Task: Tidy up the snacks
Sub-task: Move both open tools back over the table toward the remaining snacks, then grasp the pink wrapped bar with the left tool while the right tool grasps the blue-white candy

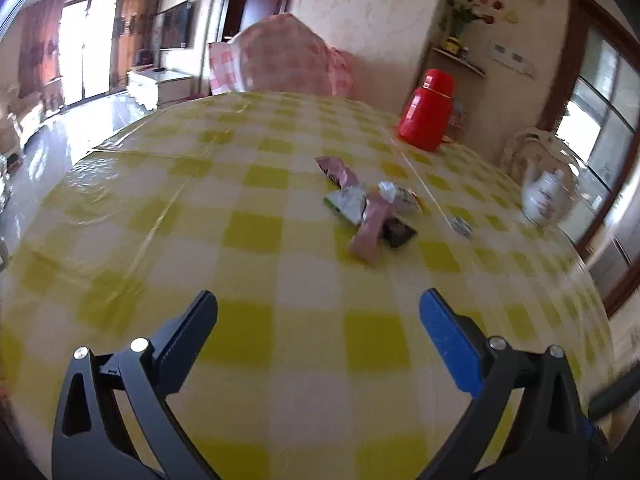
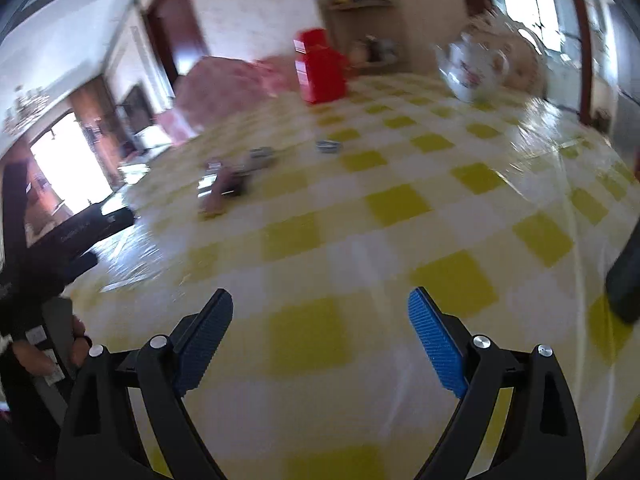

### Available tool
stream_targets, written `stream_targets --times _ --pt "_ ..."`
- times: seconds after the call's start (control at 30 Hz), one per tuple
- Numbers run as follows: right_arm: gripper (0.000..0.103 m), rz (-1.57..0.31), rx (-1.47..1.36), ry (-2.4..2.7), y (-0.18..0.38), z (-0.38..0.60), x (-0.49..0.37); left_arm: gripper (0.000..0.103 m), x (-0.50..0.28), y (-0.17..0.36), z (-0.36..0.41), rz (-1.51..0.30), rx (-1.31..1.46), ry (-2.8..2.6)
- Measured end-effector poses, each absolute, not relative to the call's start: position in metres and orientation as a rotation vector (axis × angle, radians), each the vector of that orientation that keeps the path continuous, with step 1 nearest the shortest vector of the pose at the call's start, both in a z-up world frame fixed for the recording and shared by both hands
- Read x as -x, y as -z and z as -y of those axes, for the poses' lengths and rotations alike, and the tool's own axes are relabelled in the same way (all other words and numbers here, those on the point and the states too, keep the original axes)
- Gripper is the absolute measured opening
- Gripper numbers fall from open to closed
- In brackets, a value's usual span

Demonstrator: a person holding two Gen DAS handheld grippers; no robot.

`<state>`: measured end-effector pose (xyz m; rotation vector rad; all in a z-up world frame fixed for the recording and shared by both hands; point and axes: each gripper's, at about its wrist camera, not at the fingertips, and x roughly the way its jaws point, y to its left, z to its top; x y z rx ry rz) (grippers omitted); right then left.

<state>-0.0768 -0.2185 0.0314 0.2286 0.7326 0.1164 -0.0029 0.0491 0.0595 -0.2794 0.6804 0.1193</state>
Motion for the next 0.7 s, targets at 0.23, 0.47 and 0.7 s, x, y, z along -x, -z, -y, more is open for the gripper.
stream_targets --times 0.23,0.47,0.7 --pt "0.086 -0.766 -0.254 -0.090 -0.023 0.238 -0.020 0.101 -0.078 -0.051 -0.040 -0.668 0.356 -0.221" --pt "0.082 -0.766 -0.142 -0.116 -0.018 0.221 -0.124 0.101 -0.120 -0.038 -0.057 -0.620 0.480 -0.195" --pt "0.073 -0.826 0.003 -0.197 -0.010 0.192 -0.216 0.101 -0.125 -0.033 -0.090 -0.610 0.563 -0.274"
